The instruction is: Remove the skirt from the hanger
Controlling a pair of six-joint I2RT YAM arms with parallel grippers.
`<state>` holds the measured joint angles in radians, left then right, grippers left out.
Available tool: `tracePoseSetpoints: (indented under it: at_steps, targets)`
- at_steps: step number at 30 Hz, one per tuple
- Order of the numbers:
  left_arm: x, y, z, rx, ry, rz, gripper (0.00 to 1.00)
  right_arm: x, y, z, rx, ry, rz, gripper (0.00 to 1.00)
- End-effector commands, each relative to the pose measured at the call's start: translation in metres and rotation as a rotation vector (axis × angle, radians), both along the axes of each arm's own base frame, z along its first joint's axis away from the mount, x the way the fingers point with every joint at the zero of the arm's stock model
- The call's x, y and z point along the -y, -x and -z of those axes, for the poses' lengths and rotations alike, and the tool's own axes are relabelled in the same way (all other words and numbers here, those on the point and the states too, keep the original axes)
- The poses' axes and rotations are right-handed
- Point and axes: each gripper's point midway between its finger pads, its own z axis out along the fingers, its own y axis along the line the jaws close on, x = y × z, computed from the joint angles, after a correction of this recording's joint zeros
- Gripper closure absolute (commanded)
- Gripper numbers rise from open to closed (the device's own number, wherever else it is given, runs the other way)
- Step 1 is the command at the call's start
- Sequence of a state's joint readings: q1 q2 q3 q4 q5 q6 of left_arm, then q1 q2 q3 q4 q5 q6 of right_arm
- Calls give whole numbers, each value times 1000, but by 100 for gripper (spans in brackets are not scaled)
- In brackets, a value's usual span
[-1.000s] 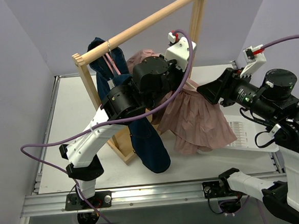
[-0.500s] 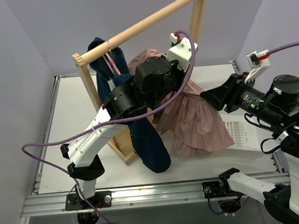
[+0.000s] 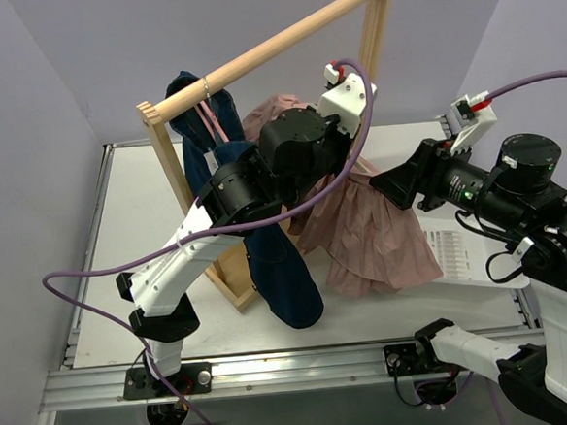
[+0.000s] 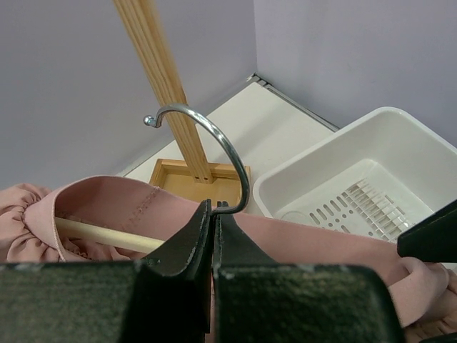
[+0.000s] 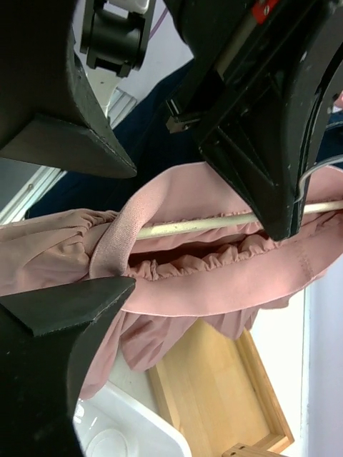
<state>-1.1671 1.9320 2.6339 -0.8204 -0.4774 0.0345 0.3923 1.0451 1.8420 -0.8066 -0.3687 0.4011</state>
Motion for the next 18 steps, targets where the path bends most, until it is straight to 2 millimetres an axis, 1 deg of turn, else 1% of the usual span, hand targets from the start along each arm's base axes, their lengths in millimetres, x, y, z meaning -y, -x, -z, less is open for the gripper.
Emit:
tracePoseSetpoints:
  at_steps: [1, 3, 4, 6, 7, 9, 10, 12, 13, 16, 18]
  targets:
    - [-11, 2, -38, 56, 106, -20, 98, -3, -2, 5, -10, 20, -22, 46]
    - [-11, 2, -38, 55, 108, -19, 98, -4, -2, 5, -14, 21, -29, 48]
    - [-11, 2, -39, 56, 110, -19, 98, -5, -2, 4, -13, 19, -32, 52]
    - [-11, 2, -39, 55, 110, -19, 98, -4, -2, 2, -10, 20, -26, 56]
    - [-11, 2, -39, 55, 110, -19, 98, -3, -1, 0, -4, 20, -23, 61]
    - [-11, 2, -37, 53, 106, -19, 98, -2, -1, -1, -1, 18, -17, 66]
    - [-11, 2, -37, 52, 106, -19, 98, -2, -2, -2, 3, 18, -15, 71]
    - [-11, 2, -38, 53, 109, -18, 98, 0, -2, -3, 6, 17, -3, 73]
    - [-11, 2, -37, 51, 108, -18, 98, 0, -3, -3, 7, 16, 2, 79]
    - [-11, 2, -36, 49, 104, -21, 98, 4, -5, -4, 14, 16, 28, 93]
    - [-12, 1, -36, 51, 100, -24, 98, 5, -5, -5, 21, 14, 36, 92]
